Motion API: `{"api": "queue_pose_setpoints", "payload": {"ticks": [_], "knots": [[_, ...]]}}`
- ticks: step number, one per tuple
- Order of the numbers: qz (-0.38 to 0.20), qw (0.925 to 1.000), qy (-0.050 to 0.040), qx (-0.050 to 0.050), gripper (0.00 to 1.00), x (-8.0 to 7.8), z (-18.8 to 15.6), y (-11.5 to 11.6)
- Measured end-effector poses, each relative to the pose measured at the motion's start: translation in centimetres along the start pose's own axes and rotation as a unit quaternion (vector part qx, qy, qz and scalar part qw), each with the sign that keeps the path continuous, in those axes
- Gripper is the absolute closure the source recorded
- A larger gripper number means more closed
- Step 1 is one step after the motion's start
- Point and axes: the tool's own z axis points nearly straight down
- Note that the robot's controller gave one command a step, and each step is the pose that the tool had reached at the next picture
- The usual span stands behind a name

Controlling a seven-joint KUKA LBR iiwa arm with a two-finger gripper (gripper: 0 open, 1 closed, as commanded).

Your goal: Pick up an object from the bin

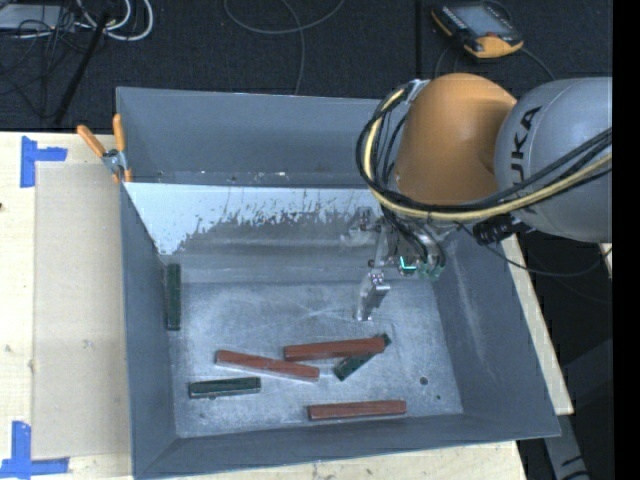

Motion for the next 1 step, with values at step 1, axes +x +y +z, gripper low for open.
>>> {"api": "queue_pose_setpoints", "payload": {"ticks": [1], "knots": [[0.000, 1.0000, -0.0022, 0.000, 0.00, -0.08, -0.29, 0.00]]}}
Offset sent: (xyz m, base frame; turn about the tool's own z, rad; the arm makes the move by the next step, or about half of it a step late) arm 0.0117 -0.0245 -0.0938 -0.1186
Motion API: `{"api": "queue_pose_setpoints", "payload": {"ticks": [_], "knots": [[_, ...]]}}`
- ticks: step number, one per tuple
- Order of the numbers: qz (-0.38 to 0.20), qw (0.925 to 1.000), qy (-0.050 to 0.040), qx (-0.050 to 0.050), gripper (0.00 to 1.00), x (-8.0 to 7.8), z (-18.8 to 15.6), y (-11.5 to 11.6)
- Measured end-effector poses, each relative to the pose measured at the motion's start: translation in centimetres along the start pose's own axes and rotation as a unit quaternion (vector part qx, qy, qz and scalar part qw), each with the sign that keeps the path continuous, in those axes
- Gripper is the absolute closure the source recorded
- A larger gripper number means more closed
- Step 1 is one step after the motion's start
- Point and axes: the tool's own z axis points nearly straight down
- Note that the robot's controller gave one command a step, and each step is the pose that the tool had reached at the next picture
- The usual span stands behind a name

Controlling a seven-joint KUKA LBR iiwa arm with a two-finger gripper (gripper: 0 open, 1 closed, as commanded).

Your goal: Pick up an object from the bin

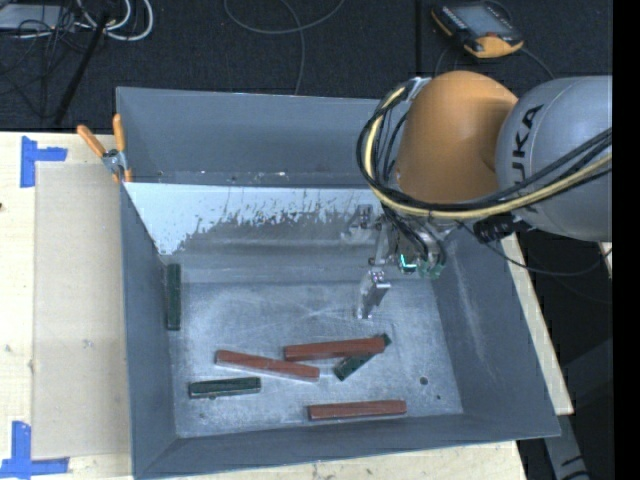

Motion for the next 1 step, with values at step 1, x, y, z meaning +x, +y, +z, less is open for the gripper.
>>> {"api": "queue_pose_setpoints", "payload": {"ticks": [1], "knots": [[-0.059, 0.9983, -0.0002, 0.000, 1.00, -1.05, 9.83, -2.46]]}}
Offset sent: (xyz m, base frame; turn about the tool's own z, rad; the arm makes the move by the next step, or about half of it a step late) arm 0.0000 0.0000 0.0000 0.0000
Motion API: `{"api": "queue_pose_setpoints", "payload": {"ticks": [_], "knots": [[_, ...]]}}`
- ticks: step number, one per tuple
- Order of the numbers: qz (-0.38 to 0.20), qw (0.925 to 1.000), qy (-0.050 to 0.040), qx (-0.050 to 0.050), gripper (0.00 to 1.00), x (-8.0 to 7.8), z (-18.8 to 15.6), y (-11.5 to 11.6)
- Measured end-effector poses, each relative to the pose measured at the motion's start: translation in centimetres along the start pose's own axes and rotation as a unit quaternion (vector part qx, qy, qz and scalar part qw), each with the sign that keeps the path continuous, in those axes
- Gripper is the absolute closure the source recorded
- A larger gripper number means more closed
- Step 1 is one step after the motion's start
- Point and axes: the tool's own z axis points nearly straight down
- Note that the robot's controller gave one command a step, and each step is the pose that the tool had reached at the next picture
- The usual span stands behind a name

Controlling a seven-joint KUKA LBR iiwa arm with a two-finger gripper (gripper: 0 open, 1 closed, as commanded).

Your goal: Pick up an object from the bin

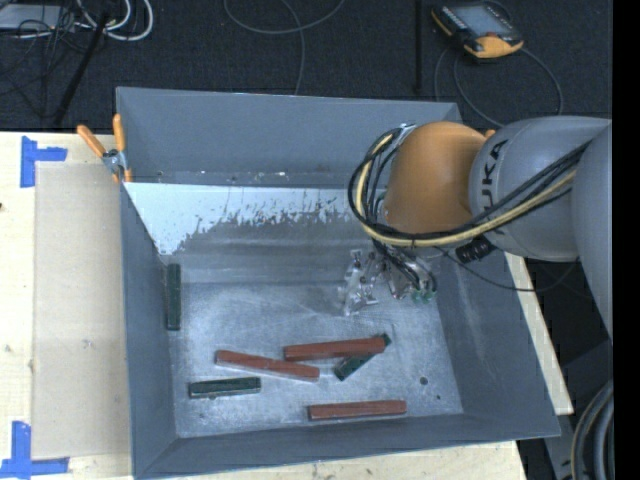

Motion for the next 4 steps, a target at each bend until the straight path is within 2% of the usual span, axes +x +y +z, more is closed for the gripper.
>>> {"api": "queue_pose_setpoints", "payload": {"ticks": [1, 2, 3, 4], "knots": [[0.001, 1.0000, -0.0011, 0.000, 0.00, -0.1, -0.1, 0.0], [0.001, 1.0000, -0.0011, 0.000, 0.00, -0.1, -0.1, 0.0], [-0.085, 0.9963, -0.0064, 0.001, 1.00, 5.7, 2.5, 1.0], [-0.085, 0.9964, -0.0062, 0.001, 0.00, 5.8, 2.6, 1.0]]}}
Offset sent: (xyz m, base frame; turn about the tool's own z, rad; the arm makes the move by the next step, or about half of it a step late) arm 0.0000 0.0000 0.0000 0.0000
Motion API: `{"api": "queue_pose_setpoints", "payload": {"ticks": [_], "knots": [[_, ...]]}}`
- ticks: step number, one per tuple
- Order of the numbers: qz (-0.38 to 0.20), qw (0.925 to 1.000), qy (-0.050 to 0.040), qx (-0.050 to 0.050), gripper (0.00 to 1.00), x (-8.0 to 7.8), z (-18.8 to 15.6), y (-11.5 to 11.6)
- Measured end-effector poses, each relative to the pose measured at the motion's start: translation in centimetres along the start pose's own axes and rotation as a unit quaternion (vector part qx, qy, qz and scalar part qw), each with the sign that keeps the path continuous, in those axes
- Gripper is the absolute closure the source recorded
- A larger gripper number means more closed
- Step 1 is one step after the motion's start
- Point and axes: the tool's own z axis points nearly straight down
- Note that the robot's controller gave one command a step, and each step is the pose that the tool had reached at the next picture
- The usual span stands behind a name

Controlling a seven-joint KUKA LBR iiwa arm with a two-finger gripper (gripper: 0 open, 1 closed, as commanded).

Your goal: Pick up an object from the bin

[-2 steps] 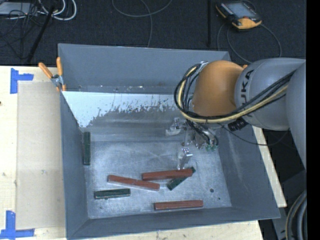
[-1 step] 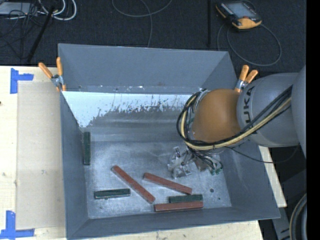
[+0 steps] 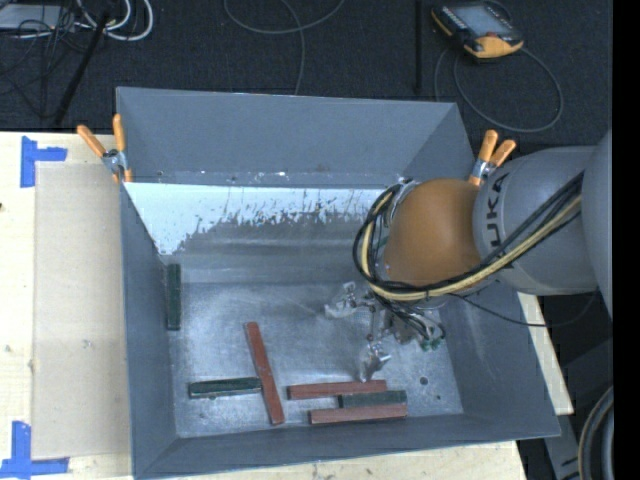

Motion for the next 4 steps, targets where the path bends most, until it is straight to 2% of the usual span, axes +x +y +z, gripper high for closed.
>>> {"api": "queue_pose_setpoints", "payload": {"ticks": [1, 2, 3, 4], "knots": [[0.000, 1.0000, 0.0000, 0.000, 0.00, 0.0, 0.0, 0.0], [-0.033, 0.9994, -0.0108, 0.002, 0.00, 3.3, -4.2, 0.8], [-0.052, 0.9987, 0.0045, -0.001, 0.00, 7.0, -8.0, 2.0], [-0.024, 0.9997, -0.0003, 0.000, 1.00, 7.2, -0.6, -1.3]]}}
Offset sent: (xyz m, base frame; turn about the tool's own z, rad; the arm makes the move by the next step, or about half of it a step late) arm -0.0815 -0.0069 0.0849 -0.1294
